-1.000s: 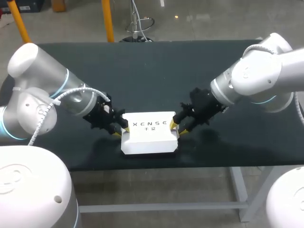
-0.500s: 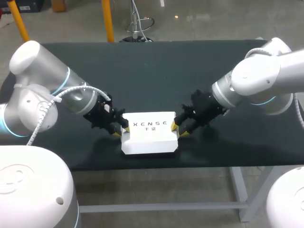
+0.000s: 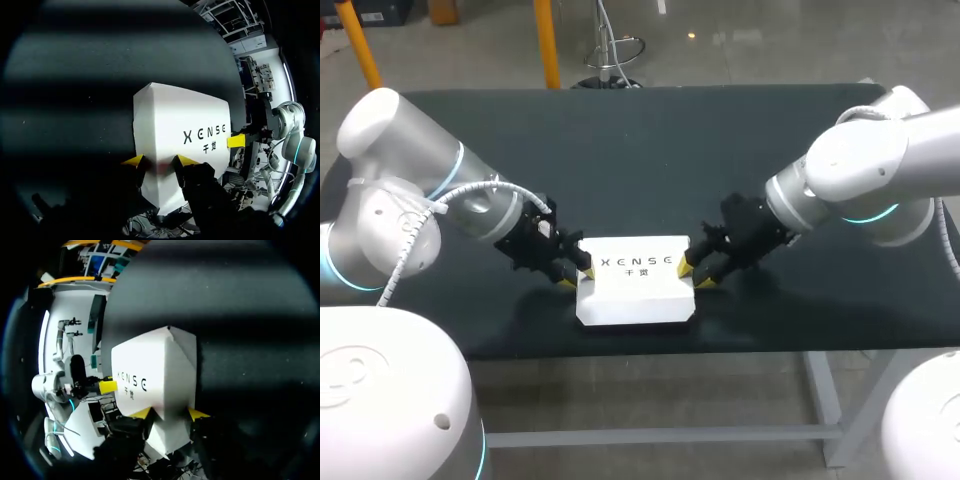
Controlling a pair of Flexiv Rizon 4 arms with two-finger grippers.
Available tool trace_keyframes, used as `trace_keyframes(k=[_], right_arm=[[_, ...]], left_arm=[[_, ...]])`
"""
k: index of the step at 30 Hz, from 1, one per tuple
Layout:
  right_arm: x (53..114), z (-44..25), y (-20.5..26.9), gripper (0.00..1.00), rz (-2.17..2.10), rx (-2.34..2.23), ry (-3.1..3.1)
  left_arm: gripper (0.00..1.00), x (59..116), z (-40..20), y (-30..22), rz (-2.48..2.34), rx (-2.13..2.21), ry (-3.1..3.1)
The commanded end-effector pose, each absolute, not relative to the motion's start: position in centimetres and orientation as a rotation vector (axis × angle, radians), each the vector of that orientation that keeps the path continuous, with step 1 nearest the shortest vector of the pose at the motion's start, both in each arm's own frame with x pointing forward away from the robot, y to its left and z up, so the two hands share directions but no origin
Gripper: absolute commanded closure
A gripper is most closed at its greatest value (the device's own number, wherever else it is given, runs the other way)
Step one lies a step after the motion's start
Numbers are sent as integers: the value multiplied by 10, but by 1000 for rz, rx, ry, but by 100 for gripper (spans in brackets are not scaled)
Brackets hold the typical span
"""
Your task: Assemble the packaging by folding the flat box into shape, placing the metal phone stand inside, and closing the box properly
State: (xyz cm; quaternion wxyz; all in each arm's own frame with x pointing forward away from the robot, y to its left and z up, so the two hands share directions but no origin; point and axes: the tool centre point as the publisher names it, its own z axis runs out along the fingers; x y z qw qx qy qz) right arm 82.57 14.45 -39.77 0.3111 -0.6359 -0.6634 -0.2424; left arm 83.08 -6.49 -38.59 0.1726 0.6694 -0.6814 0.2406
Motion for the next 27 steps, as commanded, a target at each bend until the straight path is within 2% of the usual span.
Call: trace_keyframes(k=[1, 27], right_arm=[[825, -405, 152, 55, -639, -1664, -1743], [836, -390, 151, 54, -553, -1663, -1648]], left_arm=[[62, 829, -395, -69, 705, 1856, -1917], [62, 831, -377, -78, 604, 1876, -1865]])
